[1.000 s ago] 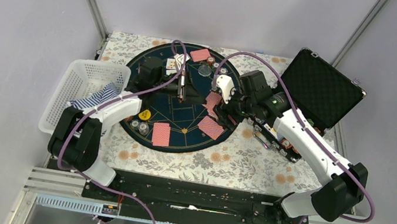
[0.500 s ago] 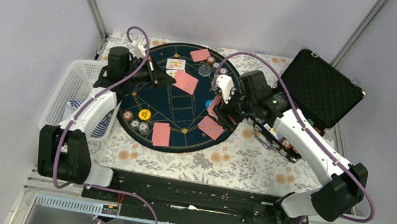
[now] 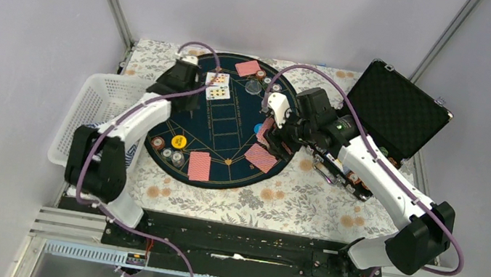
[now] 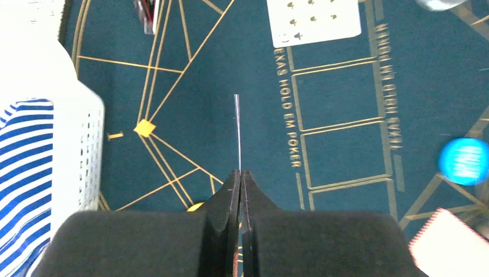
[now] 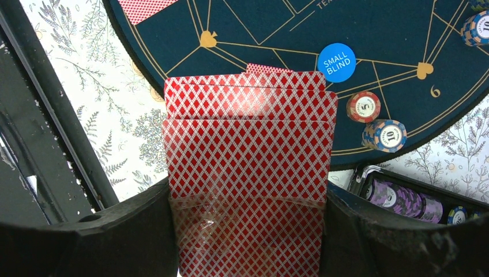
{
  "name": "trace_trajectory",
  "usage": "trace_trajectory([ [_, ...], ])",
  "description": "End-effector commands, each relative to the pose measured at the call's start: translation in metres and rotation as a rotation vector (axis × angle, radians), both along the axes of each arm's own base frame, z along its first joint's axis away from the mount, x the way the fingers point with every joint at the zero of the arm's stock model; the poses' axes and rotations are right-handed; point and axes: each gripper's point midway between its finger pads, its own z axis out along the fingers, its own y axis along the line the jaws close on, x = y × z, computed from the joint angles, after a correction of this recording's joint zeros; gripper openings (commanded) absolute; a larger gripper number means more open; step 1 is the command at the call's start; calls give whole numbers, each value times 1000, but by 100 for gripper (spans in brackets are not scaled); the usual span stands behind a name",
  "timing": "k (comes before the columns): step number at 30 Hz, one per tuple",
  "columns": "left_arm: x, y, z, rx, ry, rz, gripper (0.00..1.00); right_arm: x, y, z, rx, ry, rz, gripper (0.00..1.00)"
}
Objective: Distribute texas hold em gaming equipment
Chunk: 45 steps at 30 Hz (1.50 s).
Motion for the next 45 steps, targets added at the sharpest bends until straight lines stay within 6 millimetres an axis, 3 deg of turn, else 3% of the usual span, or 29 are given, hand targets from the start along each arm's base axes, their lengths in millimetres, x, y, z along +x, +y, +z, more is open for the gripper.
trace_trajectory([
  [1,19,20,1,360,-39,113,0,6,1,20,49,-69,-16,0],
  [6,41,2,-29,474,24,101,0,7,-2,18,52,-70,-25,0],
  [14,67,-48,-55,405,52,17,0,5,-7,13,53,-69,-33,0],
  [21,79,-84,-83,331,103,-36,0,4,-8,17,62,-74,-34,0],
  [31,90,-117,-109,285,152,-22,1,3,-13,14,63,-68,-45,0],
  [36,93,-123,-117,279,167,-4,9,3,-14,14,59,-69,-43,0],
  [41,94,-130,-123,254,181,-15,28,5,-14,14,57,-70,-43,0],
  [45,96,-140,-110,206,169,-40,42,6,-12,17,58,-70,-42,0],
])
